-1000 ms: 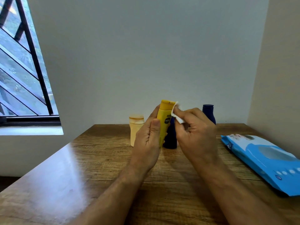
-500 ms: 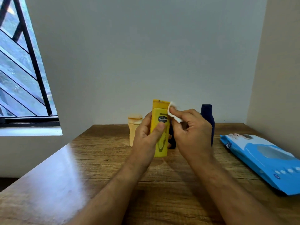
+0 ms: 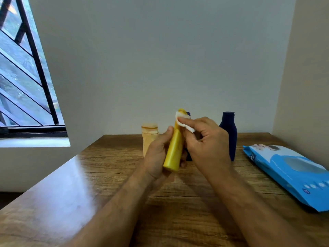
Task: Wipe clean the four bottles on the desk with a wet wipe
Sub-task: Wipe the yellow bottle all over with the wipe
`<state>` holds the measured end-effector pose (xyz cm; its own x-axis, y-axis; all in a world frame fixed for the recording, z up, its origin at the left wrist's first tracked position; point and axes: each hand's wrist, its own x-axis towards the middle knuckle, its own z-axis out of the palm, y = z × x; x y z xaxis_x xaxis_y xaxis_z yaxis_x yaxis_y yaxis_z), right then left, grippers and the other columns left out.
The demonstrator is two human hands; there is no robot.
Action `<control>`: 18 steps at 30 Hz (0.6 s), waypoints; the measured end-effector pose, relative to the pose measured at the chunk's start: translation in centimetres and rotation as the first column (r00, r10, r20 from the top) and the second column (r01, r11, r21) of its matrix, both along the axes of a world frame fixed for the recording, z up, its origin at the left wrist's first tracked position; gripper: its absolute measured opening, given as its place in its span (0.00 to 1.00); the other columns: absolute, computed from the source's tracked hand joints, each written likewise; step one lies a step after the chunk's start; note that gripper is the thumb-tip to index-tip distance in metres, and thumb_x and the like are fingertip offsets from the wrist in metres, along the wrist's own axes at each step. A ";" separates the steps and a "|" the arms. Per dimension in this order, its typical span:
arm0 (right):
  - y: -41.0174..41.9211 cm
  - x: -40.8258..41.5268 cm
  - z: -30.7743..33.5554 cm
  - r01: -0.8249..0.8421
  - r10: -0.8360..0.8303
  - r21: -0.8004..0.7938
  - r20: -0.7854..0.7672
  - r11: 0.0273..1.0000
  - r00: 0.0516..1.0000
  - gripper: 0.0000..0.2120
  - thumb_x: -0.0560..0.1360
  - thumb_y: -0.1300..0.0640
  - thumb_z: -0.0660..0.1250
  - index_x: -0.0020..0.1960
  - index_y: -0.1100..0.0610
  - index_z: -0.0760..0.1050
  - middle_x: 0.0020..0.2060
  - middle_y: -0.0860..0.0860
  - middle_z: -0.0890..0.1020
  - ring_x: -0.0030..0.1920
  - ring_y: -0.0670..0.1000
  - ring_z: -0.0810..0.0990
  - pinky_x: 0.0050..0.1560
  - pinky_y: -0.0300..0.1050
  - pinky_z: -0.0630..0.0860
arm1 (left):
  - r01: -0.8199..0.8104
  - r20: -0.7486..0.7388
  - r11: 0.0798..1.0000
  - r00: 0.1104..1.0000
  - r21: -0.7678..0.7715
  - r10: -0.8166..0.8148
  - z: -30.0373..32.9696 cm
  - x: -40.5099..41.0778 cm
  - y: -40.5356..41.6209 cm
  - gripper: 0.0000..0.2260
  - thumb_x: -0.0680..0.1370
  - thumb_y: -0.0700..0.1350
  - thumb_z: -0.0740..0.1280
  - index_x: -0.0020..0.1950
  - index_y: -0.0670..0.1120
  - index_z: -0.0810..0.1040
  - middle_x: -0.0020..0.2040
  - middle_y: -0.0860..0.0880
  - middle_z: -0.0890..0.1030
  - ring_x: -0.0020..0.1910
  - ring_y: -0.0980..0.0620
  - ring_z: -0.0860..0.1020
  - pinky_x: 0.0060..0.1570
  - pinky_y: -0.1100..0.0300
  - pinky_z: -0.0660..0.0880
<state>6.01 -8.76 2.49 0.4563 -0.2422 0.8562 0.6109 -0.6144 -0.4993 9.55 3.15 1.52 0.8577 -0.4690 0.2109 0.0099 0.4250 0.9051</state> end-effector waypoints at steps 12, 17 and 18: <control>0.2 -0.4 -0.4 0.103 -0.104 -0.375 0.017 0.921 0.994 0.13 0.70 0.62 0.71 0.53 0.52 0.84 0.40 0.48 0.77 0.43 0.47 0.75 0.43 0.41 0.77 | -0.045 -0.039 0.995 0.998 -0.090 0.042 -0.2 1.1 0.2 0.22 0.83 0.53 0.57 0.51 0.41 0.85 0.48 0.40 0.85 0.44 0.46 0.85 0.46 0.53 0.82; -0.9 0.0 -0.1 0.223 -0.213 -0.166 0.073 0.961 0.974 0.13 0.74 0.64 0.70 0.57 0.56 0.83 0.43 0.50 0.78 0.43 0.49 0.78 0.43 0.46 0.80 | -0.048 0.030 0.998 0.998 0.043 0.046 -0.8 0.8 -0.3 0.20 0.81 0.56 0.59 0.49 0.48 0.88 0.49 0.41 0.86 0.43 0.45 0.84 0.49 0.48 0.78; -0.9 0.0 -0.2 0.205 -0.195 -0.186 0.074 0.961 0.978 0.13 0.74 0.64 0.70 0.57 0.56 0.83 0.43 0.50 0.78 0.43 0.49 0.78 0.43 0.46 0.80 | -0.053 0.031 0.998 0.998 0.037 0.051 -0.7 0.8 -0.3 0.20 0.82 0.55 0.58 0.50 0.48 0.88 0.50 0.40 0.86 0.45 0.45 0.84 0.51 0.47 0.78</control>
<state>6.06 -9.68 2.30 0.3665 -0.1531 0.9177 0.4889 -0.8075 -0.3300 10.31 2.81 0.77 0.8746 -0.4322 0.2199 -0.0390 0.3894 0.9203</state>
